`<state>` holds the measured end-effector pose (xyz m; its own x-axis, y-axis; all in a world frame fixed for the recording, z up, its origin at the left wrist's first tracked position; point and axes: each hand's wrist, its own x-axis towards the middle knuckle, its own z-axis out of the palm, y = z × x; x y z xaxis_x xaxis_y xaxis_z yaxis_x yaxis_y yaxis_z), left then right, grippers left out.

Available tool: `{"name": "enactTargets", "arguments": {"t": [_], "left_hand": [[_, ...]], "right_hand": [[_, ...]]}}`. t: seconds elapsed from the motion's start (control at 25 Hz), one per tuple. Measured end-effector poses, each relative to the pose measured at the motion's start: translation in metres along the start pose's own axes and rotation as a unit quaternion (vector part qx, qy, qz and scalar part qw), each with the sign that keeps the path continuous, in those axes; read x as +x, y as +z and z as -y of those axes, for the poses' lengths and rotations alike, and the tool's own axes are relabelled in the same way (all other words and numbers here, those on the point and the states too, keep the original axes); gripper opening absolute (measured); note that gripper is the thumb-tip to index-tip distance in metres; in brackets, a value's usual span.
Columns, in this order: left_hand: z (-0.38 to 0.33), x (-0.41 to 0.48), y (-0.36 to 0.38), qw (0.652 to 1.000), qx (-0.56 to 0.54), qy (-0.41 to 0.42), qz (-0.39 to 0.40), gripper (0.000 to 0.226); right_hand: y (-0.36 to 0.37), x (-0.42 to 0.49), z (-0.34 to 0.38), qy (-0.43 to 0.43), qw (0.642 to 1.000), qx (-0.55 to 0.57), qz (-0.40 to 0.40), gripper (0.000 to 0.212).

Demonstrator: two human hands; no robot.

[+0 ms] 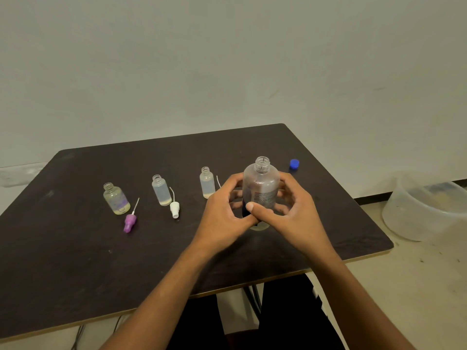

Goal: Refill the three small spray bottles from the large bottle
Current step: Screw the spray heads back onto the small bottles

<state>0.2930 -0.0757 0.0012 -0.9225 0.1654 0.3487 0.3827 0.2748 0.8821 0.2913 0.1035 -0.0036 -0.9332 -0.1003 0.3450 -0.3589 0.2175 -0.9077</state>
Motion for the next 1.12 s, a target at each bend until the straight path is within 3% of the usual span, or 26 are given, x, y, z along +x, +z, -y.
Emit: {"name": "enactTargets", "arguments": {"t": [0.32,0.68,1.12], "left_hand": [[0.023,0.06,0.022,1.0,0.018,-0.012,-0.01,0.064],[0.05,0.165,0.052,0.99,0.129,-0.042,-0.042,0.061],[0.072,0.207,0.069,0.984,0.159,-0.074,-0.036,0.059]], "right_hand": [[-0.024,0.054,-0.02,0.001,0.999,-0.033,-0.001,0.062],[-0.053,0.156,-0.059,0.024,0.978,-0.206,-0.028,0.063],[-0.063,0.203,-0.09,0.059,0.969,-0.241,-0.008,0.066]]}}
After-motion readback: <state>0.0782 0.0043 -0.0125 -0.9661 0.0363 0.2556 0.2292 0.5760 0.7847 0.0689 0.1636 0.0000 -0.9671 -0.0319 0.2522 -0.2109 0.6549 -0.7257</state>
